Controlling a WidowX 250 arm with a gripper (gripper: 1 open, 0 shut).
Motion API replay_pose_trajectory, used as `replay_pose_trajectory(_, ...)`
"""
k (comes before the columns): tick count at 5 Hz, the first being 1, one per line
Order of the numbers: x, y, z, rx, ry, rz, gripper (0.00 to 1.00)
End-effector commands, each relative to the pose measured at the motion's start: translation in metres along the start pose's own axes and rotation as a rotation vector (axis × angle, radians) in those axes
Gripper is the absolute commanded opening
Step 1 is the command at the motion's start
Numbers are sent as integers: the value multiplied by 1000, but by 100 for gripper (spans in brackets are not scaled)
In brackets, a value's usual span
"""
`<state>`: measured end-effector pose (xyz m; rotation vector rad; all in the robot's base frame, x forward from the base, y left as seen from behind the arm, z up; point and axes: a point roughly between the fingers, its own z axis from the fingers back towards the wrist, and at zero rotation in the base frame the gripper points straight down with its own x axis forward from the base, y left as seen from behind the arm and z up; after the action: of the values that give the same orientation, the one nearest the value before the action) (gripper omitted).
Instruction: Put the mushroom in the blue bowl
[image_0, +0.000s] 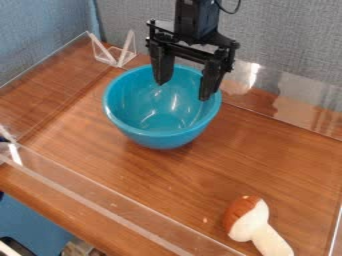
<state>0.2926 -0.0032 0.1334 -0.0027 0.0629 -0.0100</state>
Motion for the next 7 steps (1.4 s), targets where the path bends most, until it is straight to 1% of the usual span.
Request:
replay_pose_trajectory(1,-2,-18,-13,-3,25,-37,100)
replay_pose_trajectory(2,-8,-60,-33,-2,50,-138,100)
replay_pose_trajectory(3,-25,-111,-43,16,20,-268,100)
replay_pose_trajectory(4,-42,-138,-58,28,-2,-318,100)
replay_pose_trajectory(5,-43,-138,-76,33,4,-314,100)
replay_pose_trajectory(7,-39,-134,-93,49,13,-304,100)
